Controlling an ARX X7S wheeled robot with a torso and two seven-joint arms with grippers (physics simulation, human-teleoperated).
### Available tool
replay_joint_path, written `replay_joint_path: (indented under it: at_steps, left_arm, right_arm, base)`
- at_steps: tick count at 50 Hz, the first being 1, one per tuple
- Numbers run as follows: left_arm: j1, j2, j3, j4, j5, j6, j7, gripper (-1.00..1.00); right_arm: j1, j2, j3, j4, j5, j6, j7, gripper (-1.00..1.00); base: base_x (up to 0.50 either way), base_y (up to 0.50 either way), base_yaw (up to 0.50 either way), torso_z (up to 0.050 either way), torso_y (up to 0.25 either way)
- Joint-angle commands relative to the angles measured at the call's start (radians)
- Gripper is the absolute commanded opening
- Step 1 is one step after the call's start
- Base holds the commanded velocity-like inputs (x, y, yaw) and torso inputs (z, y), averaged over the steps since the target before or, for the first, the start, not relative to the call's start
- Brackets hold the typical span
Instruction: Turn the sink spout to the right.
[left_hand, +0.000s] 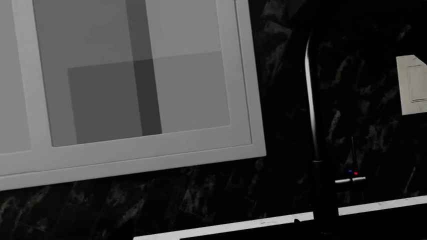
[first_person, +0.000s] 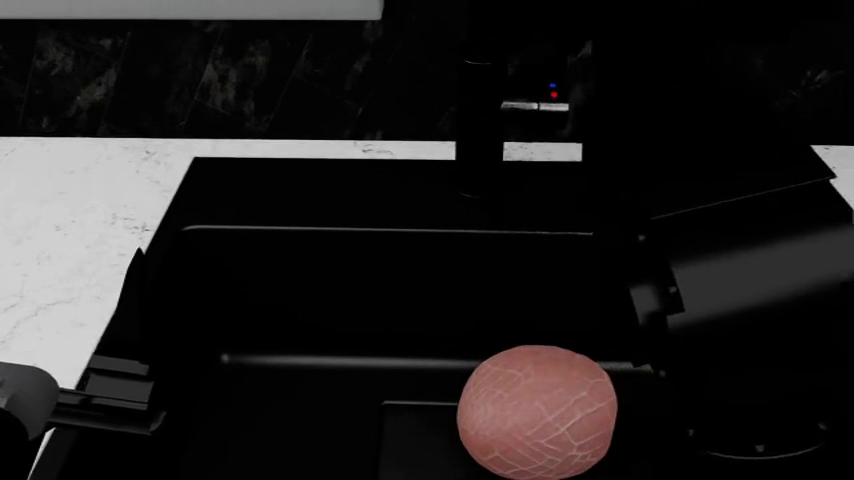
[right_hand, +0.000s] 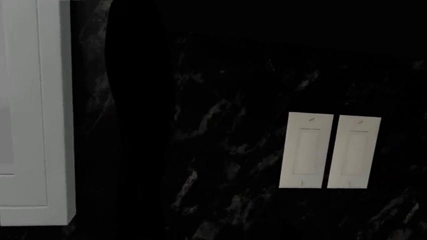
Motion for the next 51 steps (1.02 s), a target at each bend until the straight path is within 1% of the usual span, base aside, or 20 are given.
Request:
replay_joint_path:
  at_steps: [1, 12, 20, 26, 28, 34, 37, 46, 51]
  left_arm:
    - [-0.002, -0.005, 0.005, 0.006, -0.005, -0.012, -0.003, 1.00]
    - [-0.017, -0.008, 0.012, 0.003, -0.006, -0.021, -0.005, 1.00]
    - [-0.019, -0.009, 0.017, 0.013, -0.007, -0.031, -0.011, 1.00]
    - [-0.025, -0.010, 0.026, 0.034, -0.022, -0.049, -0.007, 1.00]
    - [-0.025, -0.010, 0.025, 0.033, -0.024, -0.051, -0.007, 1.00]
    - [-0.020, -0.012, 0.030, 0.006, -0.016, -0.025, -0.002, 1.00]
    - [-0.020, -0.013, 0.036, 0.011, -0.016, -0.031, -0.003, 1.00]
    - [0.006, -0.009, 0.057, 0.006, -0.004, -0.011, -0.009, 1.00]
    - [0.017, -0.009, 0.055, -0.010, -0.002, 0.000, -0.011, 1.00]
  right_arm:
    - [0.020, 0.040, 0.013, 0.015, -0.006, 0.014, 0.007, 1.00]
    - [0.054, 0.064, 0.007, 0.114, -0.038, -0.019, 0.011, 1.00]
    - [0.047, 0.086, 0.027, 0.171, -0.048, -0.050, 0.019, 1.00]
    - [0.071, 0.082, 0.017, 0.291, -0.070, -0.114, 0.010, 1.00]
    - [0.071, 0.075, 0.056, 0.345, -0.055, -0.180, 0.005, 1.00]
    - [0.106, 0.077, 0.004, 0.419, -0.096, -0.213, -0.011, 1.00]
    - [0.136, 0.075, 0.002, 0.468, -0.106, -0.230, -0.010, 1.00]
    - [0.168, 0.080, -0.002, 0.507, -0.111, -0.233, -0.015, 1.00]
    - [0.200, 0.072, -0.010, 0.584, -0.125, -0.270, -0.016, 1.00]
  base:
    - [0.00, 0.00, 0.00, 0.000, 0.000]
    - [0.00, 0.00, 0.00, 0.000, 0.000]
    - [0.00, 0.00, 0.00, 0.000, 0.000]
    - [0.00, 0.00, 0.00, 0.000, 0.000]
    - [0.00, 0.00, 0.00, 0.000, 0.000]
    - [0.00, 0.00, 0.00, 0.000, 0.000]
    - [0.00, 0.00, 0.00, 0.000, 0.000]
    - [0.00, 0.00, 0.00, 0.000, 0.000]
    - [0.00, 0.00, 0.00, 0.000, 0.000]
